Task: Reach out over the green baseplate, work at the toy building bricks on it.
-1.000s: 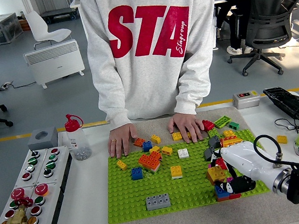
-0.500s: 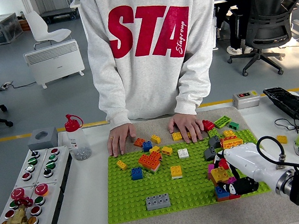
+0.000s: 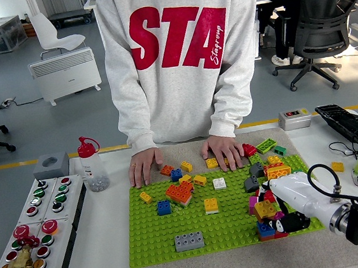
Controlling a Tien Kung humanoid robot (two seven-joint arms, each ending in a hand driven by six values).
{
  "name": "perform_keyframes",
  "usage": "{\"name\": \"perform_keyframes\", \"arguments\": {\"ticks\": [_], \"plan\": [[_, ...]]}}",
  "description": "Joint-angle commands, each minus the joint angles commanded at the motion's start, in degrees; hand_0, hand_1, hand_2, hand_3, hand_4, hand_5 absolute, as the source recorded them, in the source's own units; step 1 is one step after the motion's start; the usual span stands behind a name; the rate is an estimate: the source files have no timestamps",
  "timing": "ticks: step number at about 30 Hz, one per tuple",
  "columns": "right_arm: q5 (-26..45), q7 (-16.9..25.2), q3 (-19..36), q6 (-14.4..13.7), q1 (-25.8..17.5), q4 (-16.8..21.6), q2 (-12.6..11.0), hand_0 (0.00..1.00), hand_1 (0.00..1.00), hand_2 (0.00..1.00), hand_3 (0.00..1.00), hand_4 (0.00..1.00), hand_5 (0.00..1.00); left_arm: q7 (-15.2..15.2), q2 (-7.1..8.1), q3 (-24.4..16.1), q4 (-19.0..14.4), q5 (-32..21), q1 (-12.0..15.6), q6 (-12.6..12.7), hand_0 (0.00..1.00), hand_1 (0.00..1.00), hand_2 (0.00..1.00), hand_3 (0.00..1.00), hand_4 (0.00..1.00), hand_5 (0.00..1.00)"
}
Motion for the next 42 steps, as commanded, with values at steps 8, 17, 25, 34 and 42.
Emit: {"name": "perform_keyframes", "arguments": {"ticks": [8, 17, 25, 34, 42], "plan": [[-0.3, 0.1, 1.2, -0.1, -1.1, -0.6, -0.3, 0.252, 0.100, 0.204, 0.504, 0.581, 0.189, 0.1, -0.11, -0.1, 0.0, 0.2, 0.2, 0.0, 0.692, 0.690, 0.653, 0.617, 0.361, 0.998], [-0.1, 0.1, 0.8, 0.0, -1.5, -1.6, -0.5, 0.253, 0.101, 0.204, 0.504, 0.581, 0.190, 0.2, -0.23, -0.2, 0.0, 0.4, 0.5, 0.0, 0.692, 0.690, 0.656, 0.618, 0.361, 0.998], [0.0, 0.2, 0.8, 0.1, -1.2, -3.0, -0.3, 0.253, 0.101, 0.204, 0.504, 0.581, 0.192, 0.3, -0.25, -0.3, 0.0, 0.6, 0.6, -0.1, 0.692, 0.690, 0.656, 0.620, 0.361, 0.998], [0.1, 0.2, 0.5, 0.4, -0.5, -4.5, -0.2, 0.254, 0.101, 0.204, 0.503, 0.581, 0.191, 0.3, -0.22, -0.2, 0.0, 0.5, 0.6, -0.1, 0.692, 0.690, 0.656, 0.620, 0.361, 0.998], [0.1, 0.1, 0.5, 0.7, -0.2, -5.2, -0.3, 0.253, 0.101, 0.205, 0.503, 0.581, 0.192, 0.2, -0.16, -0.1, 0.0, 0.3, 0.3, -0.1, 0.691, 0.690, 0.657, 0.618, 0.361, 0.998]]}}
